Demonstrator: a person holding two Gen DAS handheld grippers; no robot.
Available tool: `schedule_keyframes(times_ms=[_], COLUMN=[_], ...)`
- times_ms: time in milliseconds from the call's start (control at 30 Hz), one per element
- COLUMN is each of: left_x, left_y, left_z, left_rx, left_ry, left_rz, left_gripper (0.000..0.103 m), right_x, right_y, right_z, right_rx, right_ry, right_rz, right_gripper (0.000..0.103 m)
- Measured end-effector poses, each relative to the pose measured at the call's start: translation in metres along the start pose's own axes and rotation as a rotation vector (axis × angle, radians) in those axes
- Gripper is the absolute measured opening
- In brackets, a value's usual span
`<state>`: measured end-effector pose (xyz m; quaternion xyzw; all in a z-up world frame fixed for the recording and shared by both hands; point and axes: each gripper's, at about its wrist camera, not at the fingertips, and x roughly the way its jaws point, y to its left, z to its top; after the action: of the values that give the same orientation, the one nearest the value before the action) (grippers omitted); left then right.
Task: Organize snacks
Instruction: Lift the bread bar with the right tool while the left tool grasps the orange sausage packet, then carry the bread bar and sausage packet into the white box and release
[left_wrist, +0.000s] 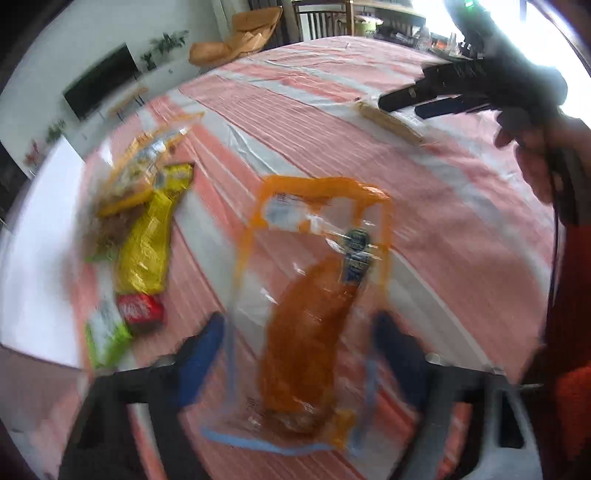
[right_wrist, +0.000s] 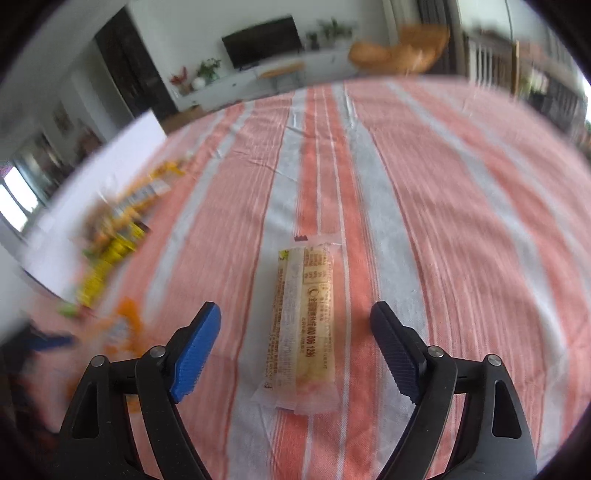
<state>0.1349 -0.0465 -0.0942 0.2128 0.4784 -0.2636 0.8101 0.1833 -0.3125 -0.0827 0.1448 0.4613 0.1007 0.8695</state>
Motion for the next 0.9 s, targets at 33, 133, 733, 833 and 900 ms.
schedule_keyframes(times_ms=[33,133,733,833,900], left_x=[-0.001,-0.014,-0.043,-0.048,-0.037], left_y=[-0.001,0.008,0.055,0.045,0.036], left_z=[-0.003,-0.007,-0.043,-0.034,-0.024], left_rx=[-0.005,-0.096,-0.475,-0.418,-0.373], left_ry=[-0.016,-0.056,-0.197,-0.185,-0.136], left_rz=[0.036,0.019,-0.100,-0.043,0.020], left_gripper=[0.060,0.044,0.096,0.097,0.097], right_x=[-0.001,-0.005,0.004,-0.004,-0.010], right_y=[-0.007,-0.022,0.058,0.063,0.068], right_z=[0.006,0.027,0.018,0.014,0.011], right_rx=[0.046,0.152,-0.159,-0.163,-0.156], right_ry=[0.034,0.138,0.212,0.196,0.183], right_rz=[0.013,-0.025,-0.159,-0.117,-0.084], right_gripper=[0.084,0.085,0.031,0.031,0.031])
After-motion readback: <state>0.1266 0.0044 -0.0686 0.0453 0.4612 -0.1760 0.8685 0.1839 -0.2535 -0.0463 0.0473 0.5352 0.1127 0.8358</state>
